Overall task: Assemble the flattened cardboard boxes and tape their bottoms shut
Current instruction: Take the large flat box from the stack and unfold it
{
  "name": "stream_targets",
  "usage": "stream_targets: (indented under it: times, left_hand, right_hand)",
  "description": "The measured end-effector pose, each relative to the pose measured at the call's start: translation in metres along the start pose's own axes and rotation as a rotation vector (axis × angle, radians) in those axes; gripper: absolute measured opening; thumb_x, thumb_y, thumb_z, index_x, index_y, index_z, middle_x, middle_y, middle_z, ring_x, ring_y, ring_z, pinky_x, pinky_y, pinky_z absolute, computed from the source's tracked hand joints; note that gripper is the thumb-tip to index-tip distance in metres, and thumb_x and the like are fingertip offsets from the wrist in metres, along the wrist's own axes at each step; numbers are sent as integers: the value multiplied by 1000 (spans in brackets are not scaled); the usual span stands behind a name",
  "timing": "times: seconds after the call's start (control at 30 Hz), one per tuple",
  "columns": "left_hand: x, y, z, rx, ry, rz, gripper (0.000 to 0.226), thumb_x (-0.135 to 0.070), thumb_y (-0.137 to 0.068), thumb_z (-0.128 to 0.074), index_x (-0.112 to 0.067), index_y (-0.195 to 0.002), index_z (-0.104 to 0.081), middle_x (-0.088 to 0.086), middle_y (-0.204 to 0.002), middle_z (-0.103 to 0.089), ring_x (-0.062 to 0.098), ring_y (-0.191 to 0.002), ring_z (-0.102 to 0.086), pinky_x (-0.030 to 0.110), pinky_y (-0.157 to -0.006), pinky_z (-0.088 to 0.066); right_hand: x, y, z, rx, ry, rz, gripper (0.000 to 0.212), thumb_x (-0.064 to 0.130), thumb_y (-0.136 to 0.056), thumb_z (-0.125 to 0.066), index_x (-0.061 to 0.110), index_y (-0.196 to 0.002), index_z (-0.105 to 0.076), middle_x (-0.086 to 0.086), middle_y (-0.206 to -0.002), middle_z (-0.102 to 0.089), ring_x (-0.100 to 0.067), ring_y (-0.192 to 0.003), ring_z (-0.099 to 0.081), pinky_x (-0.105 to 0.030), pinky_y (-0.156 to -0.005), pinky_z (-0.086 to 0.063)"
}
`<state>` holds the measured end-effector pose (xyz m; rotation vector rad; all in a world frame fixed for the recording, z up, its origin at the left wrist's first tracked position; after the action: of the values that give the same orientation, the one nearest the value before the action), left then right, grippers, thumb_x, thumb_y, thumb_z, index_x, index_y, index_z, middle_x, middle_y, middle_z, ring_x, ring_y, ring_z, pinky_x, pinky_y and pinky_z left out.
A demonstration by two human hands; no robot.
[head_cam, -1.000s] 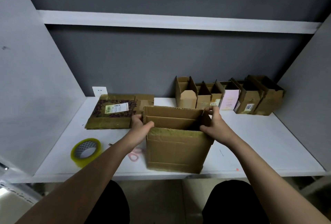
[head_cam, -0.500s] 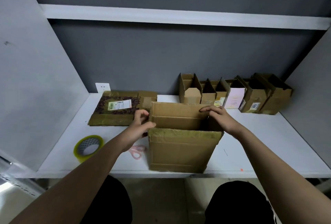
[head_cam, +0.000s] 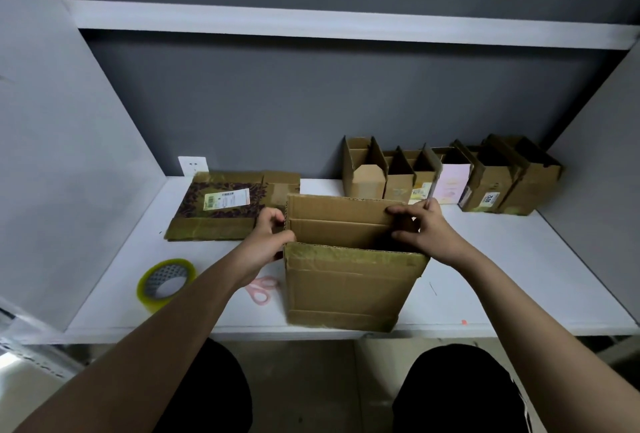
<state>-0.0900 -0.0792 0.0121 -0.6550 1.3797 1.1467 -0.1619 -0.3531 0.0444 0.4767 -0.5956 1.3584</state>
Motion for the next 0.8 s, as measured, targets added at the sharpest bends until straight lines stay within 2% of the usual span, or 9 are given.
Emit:
stream_targets:
  times: [0.1,0.2,0.27,0.37,0.43,0.5,0.67,0.8]
  left_hand:
    - [1,-1,-1,-2,-50,-7,27,-7,-88,-52,-25,-102,-37,11,-114,-47,17,-85,-48,31,-72,-43]
    - [-2,-1,-5,17,-88,-9,27,-6,-89,-51,-20,-108,-37,7,-114,-46,13,-78,-45,24,-60,-39]
    - [-4,-2,-6,29,-134,-37,27,-7,-89,-52,-20,-109,-39,5,-117,-45,12,-82,-46,22,-59,-38]
    - [-11,-1,-2,43,-247,-102,28,-17,-82,-61,-26,-102,-42,8,-119,-46,20,-101,-49,31,-76,-44]
    - [-15,0,0,73,-326,-108,30,-23,-75,-64,-31,-95,-43,16,-120,-49,26,-107,-52,39,-87,-44]
    - [-17,-2,-1,112,-383,-97,31,-16,-79,-65,-27,-96,-42,17,-117,-49,21,-100,-49,35,-82,-40]
    - [-27,-11,-6,108,-470,-71,27,-7,-86,-58,-16,-100,-38,3,-85,-41,13,-71,-39,28,-64,-33]
    - [-26,-14,-12,106,-409,-79,22,-11,-85,-63,-18,-99,-46,6,-93,-52,14,-75,-52,27,-71,-43]
  right_hand:
    - [-1,6,-3,126,61,54,67,27,-83,-73,24,-142,-41,0,-122,-27,-18,-119,-34,-28,-105,-37]
    - [5,8,-9,208,109,127,87,35,-79,-76,23,-150,-27,2,-139,-23,-16,-132,-25,-27,-111,-29]
    - [7,8,-12,231,65,133,92,35,-77,-77,23,-151,-23,2,-144,-20,-14,-134,-22,-25,-111,-25]
    - [4,10,-12,251,-86,77,89,32,-78,-76,27,-149,-23,5,-142,-22,-14,-131,-28,-23,-106,-29]
    - [2,12,-12,268,-153,45,87,31,-79,-75,33,-148,-22,6,-142,-23,-13,-127,-32,-25,-103,-33]
    - [2,12,-14,269,-170,37,87,31,-78,-76,35,-147,-22,6,-143,-23,-11,-126,-33,-25,-102,-34]
    - [1,10,-15,269,-155,58,100,45,-69,-80,35,-148,-19,4,-144,-22,-17,-133,-33,-34,-109,-34]
    - [1,7,-19,300,-124,59,105,53,-63,-75,36,-149,-17,5,-146,-20,-18,-136,-28,-36,-111,-34]
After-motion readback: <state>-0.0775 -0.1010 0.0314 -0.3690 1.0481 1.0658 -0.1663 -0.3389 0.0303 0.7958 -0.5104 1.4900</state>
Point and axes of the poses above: each hand's wrist, its own y-axis away from the middle knuckle, its own z-axis out of the back of the hand, x = y × z, the point moved 4 cm from there along -y, towards the middle knuckle
